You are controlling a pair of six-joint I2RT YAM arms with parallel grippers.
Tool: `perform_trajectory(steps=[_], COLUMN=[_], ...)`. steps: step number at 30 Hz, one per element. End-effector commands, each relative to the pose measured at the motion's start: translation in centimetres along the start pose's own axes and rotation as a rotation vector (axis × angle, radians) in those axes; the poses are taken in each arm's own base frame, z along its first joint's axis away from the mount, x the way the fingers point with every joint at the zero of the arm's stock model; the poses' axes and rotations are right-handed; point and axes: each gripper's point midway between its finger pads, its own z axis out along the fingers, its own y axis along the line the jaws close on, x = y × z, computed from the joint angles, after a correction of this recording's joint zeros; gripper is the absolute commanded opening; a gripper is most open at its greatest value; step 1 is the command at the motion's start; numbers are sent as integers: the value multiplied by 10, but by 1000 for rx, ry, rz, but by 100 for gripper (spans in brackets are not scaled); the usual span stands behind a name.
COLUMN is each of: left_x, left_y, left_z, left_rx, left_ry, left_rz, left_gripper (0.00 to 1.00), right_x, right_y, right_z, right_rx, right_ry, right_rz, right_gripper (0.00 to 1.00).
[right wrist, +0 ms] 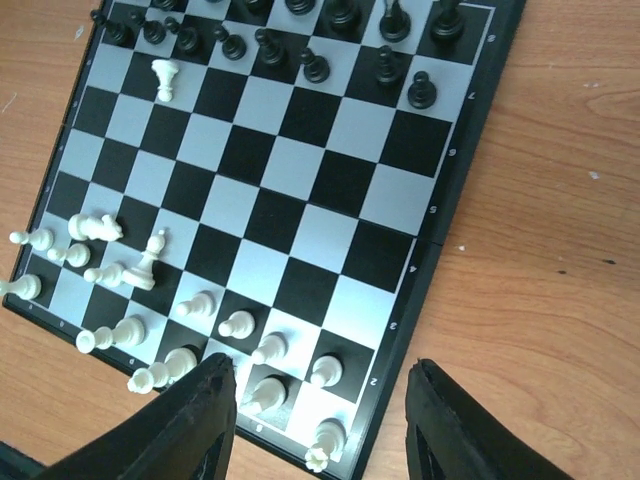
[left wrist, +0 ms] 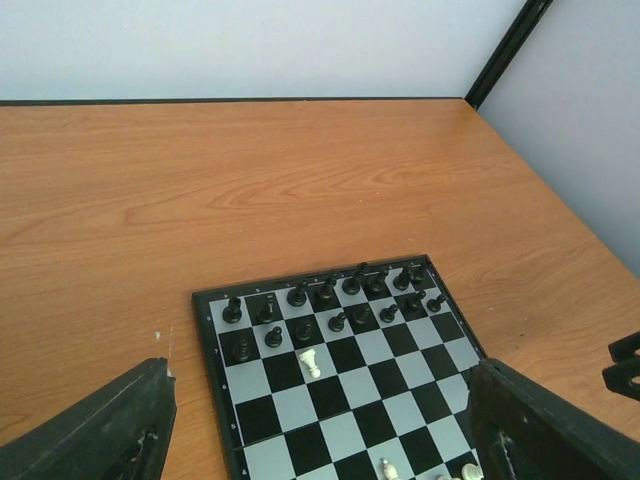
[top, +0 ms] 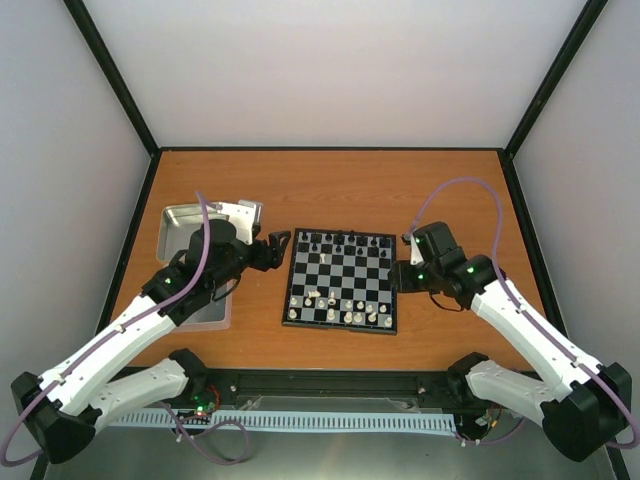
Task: Set up the chess pieces on the board
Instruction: Pick up the chess piece from the chessboard.
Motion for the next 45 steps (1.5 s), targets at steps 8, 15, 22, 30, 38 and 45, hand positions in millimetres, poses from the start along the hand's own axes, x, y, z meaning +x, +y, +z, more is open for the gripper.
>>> perform_trajectory(steps=[8, 15, 22, 30, 38, 45], left_x=[-23, -22, -14, 1, -5, -4], left_y=[-23, -27, -14, 0, 9, 18], left_z=[1, 3, 0, -4, -16, -23], left_rx=[99, 119, 81, 44, 0, -32], left_ry=[-47, -45, -82, -93, -142, -176], left_rz=[29, 32, -16, -38, -10, -16], left_gripper=[81, 81, 81, 81, 81, 81], right_x=[-5, -6, -11, -33, -64, -83], right_y=[-12, -13, 4, 20, 58, 97], right_z=[-3, -2, 10, 46, 95, 143], right_rx=[-14, -43, -145, -132, 30, 112], right_ry=[0, -2, -1, -21, -33, -1], right_rz=[32, 63, 112, 173, 84, 15], right_gripper=[48, 48, 51, 52, 49, 42])
